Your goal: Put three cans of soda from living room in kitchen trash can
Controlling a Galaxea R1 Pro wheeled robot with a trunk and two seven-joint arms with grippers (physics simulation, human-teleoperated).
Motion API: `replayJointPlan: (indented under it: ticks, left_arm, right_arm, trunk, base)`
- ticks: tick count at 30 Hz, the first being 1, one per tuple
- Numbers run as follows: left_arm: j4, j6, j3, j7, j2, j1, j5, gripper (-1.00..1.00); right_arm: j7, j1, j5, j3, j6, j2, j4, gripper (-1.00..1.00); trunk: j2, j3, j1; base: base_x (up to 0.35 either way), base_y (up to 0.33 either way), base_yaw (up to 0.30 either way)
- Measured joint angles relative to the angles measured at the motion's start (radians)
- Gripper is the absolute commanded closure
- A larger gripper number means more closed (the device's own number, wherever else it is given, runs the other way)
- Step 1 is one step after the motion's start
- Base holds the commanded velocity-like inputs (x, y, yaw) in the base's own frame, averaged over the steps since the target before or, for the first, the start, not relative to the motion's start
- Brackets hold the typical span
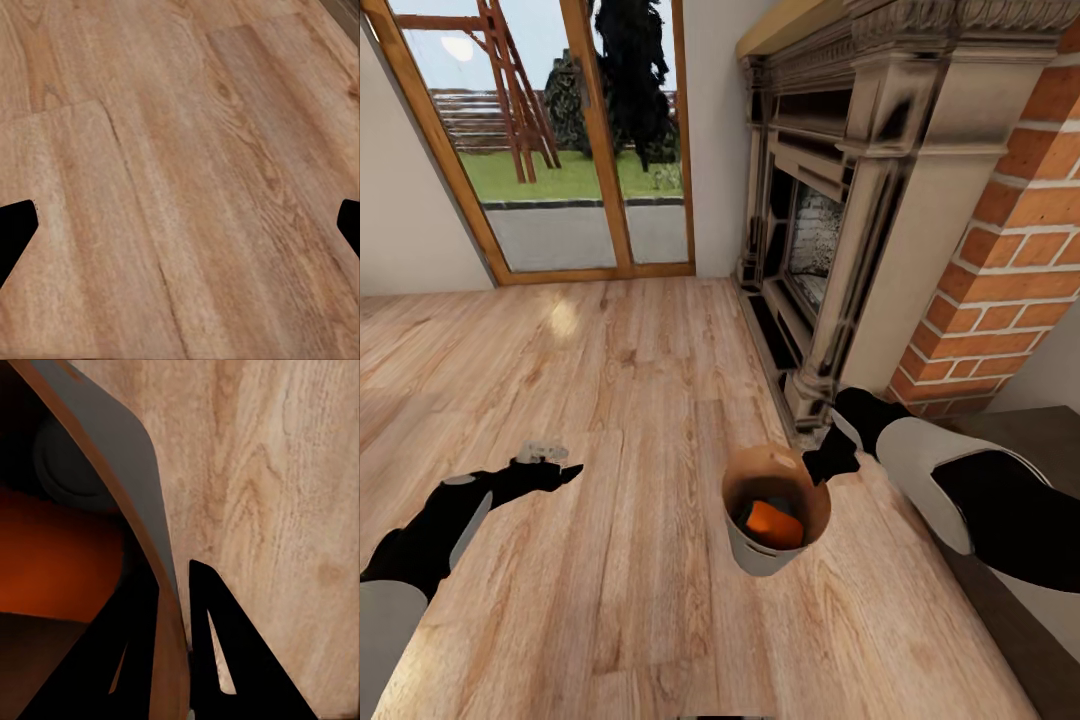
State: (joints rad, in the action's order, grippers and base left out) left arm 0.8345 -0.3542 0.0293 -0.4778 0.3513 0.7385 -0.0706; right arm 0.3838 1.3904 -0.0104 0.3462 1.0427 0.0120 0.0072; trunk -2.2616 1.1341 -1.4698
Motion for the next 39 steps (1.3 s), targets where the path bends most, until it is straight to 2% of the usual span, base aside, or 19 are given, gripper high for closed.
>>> replayJointPlan:
  ticks: [3,6,8,13,15,21,24,29,35,39]
  left_arm:
    - [-0.021,0.046,0.0,0.032,-0.02,-0.004,-0.001,-1.0]
    - [-0.026,0.06,0.0,0.04,-0.027,-0.014,-0.001,-1.0]
    - [-0.028,0.069,0.0,0.042,-0.032,-0.031,-0.001,-1.0]
    - [-0.056,0.131,0.001,0.048,-0.05,-0.047,0.0,-1.0]
    - [-0.074,0.15,0.001,0.062,-0.055,-0.049,-0.001,-1.0]
    - [-0.075,0.147,-0.001,0.09,-0.055,-0.049,-0.002,-1.0]
    - [-0.073,0.149,-0.001,0.101,-0.057,-0.049,-0.004,-1.0]
    - [-0.054,0.149,-0.001,0.104,-0.056,-0.049,-0.004,-1.0]
    - [-0.049,0.145,-0.002,0.105,-0.057,-0.049,-0.004,-1.0]
    - [-0.05,0.144,-0.001,0.106,-0.058,-0.05,-0.003,-1.0]
  right_arm:
    - [0.0,-0.016,-0.003,0.001,0.001,-0.016,0.0,1.0]
    - [-0.001,-0.02,0.015,0.009,-0.002,-0.02,0.0,1.0]
    - [-0.001,-0.023,0.018,0.001,-0.003,-0.022,0.0,1.0]
    - [0.001,-0.036,-0.013,-0.043,0.002,-0.024,-0.001,1.0]
    - [0.001,-0.046,-0.016,-0.047,0.003,-0.024,-0.001,1.0]
    - [-0.001,-0.062,0.015,-0.015,-0.001,-0.028,0.0,1.0]
    - [-0.002,-0.068,0.014,-0.019,-0.002,-0.03,-0.001,1.0]
    - [-0.034,-0.071,-0.015,-0.052,0.002,-0.035,-0.002,1.0]
    - [-0.067,-0.091,0.014,-0.02,0.0,-0.037,0.001,1.0]
    - [-0.07,-0.099,0.009,-0.033,0.0,-0.04,-0.001,1.0]
  trunk:
    - [-0.021,0.009,-0.012]
    - [-0.042,0.019,-0.023]
    - [-0.049,0.022,-0.027]
    - [-0.049,0.022,-0.027]
    - [-0.056,0.025,-0.031]
    - [-0.091,0.041,-0.05]
    - [-0.091,0.041,-0.05]
    - [-0.105,0.047,-0.057]
    - [-0.147,0.066,-0.081]
    - [-0.175,0.078,-0.096]
  base:
    - [0.0,0.0,0.0]
    - [0.0,0.0,0.0]
    - [0.0,0.0,0.0]
    - [0.0,0.0,0.0]
    - [0.0,0.0,0.0]
    - [0.0,0.0,0.0]
    - [0.0,0.0,0.0]
    - [0.0,0.0,0.0]
    - [0.0,0.0,0.0]
    - [0.0,0.0,0.0]
